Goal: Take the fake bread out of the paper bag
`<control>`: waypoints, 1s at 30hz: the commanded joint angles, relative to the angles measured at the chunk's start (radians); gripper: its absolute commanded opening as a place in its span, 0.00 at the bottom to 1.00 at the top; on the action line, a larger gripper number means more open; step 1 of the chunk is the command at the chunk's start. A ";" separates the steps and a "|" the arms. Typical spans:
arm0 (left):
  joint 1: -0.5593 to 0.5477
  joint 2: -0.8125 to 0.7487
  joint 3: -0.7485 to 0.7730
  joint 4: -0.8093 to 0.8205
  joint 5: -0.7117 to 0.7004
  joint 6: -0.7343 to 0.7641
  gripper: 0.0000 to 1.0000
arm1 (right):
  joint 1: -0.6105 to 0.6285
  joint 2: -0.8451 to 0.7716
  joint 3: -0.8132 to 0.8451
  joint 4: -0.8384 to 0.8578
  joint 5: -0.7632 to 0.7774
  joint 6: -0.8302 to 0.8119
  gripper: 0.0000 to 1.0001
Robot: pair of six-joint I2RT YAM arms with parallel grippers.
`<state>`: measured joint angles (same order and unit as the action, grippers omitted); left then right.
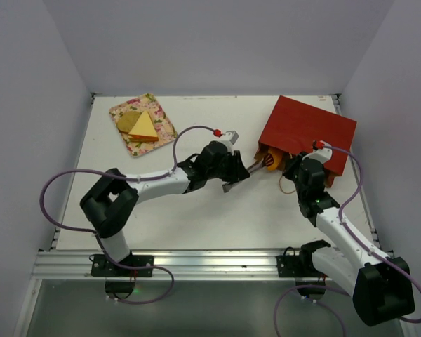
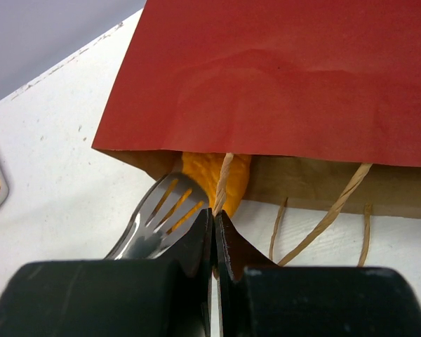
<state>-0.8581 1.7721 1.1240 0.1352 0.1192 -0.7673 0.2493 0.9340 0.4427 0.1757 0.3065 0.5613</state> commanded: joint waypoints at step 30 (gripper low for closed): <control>-0.107 -0.865 -0.523 -0.316 -0.076 0.013 0.21 | 0.001 0.005 0.028 -0.002 0.045 -0.001 0.00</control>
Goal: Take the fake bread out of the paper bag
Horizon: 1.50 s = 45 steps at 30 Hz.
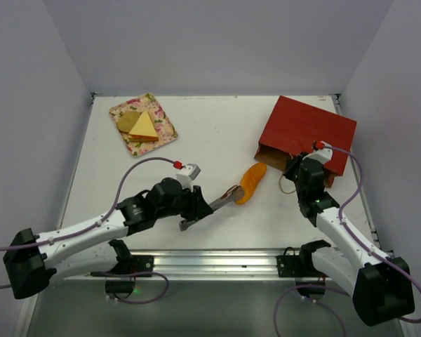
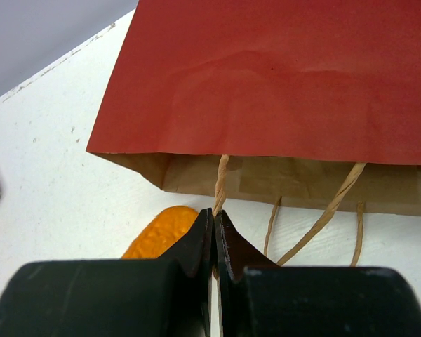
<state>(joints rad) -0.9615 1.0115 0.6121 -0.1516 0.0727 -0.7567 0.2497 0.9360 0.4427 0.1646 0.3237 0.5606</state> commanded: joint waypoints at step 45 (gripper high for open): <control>0.884 0.156 0.468 -0.141 0.171 0.283 0.16 | 0.000 0.043 0.034 0.015 -0.006 0.021 0.00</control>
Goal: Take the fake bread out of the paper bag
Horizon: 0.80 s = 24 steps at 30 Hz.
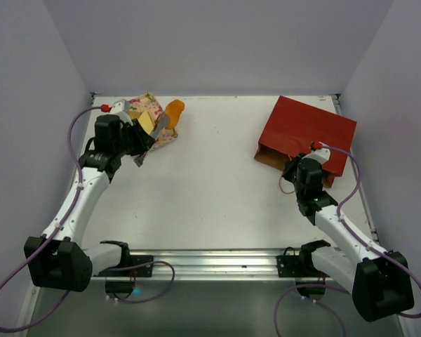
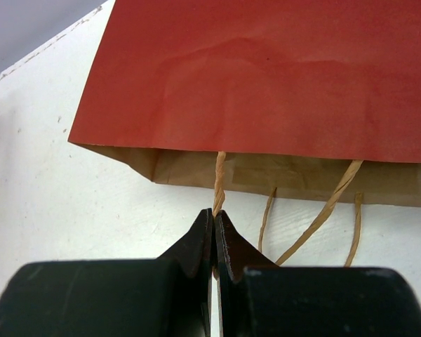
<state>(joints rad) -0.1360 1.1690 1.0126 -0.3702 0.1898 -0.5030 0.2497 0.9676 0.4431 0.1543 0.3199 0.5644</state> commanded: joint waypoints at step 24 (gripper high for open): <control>0.490 0.196 0.057 0.286 0.433 -0.072 0.09 | 0.000 0.031 0.029 0.042 -0.028 0.032 0.00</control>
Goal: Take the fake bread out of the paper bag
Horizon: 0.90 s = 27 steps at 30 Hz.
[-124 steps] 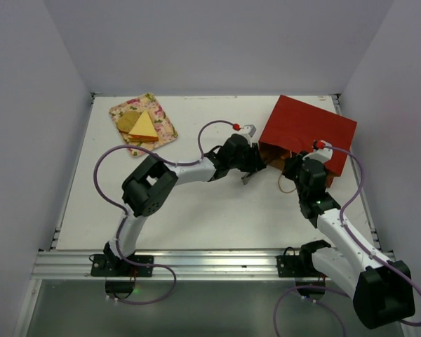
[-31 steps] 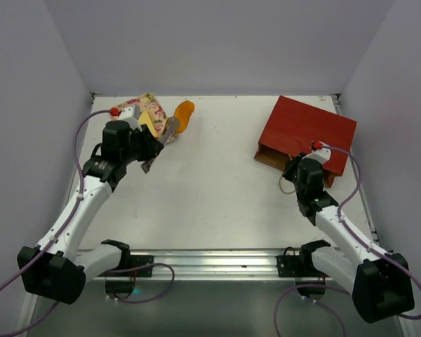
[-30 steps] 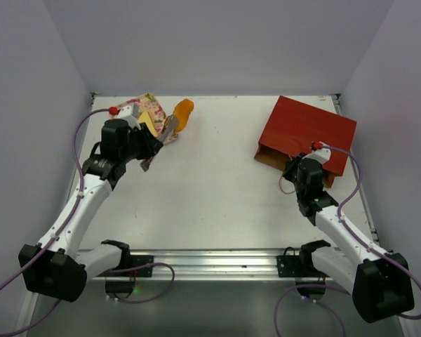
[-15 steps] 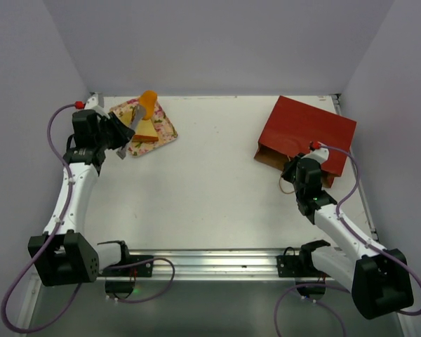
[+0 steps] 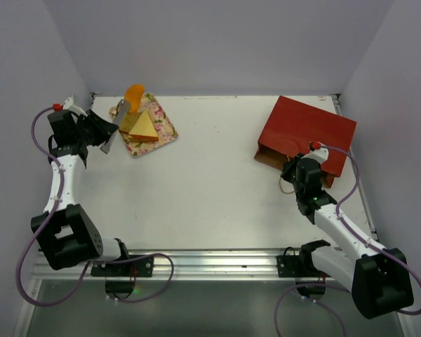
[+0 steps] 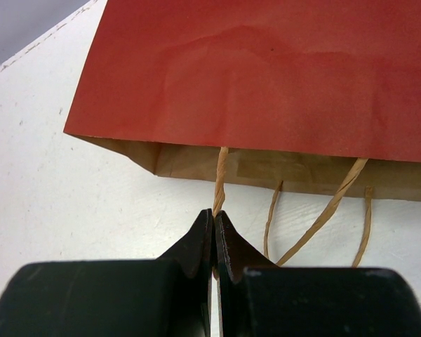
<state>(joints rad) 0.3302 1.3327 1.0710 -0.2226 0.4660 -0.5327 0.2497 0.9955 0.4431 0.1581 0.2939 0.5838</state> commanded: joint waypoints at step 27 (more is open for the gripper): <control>0.024 0.143 -0.075 0.252 0.017 -0.101 0.40 | 0.000 0.014 0.032 0.031 -0.006 0.016 0.00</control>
<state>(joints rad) 0.3500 1.4792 0.9936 -0.0673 0.4820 -0.6285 0.2497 1.0080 0.4431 0.1581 0.2928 0.5854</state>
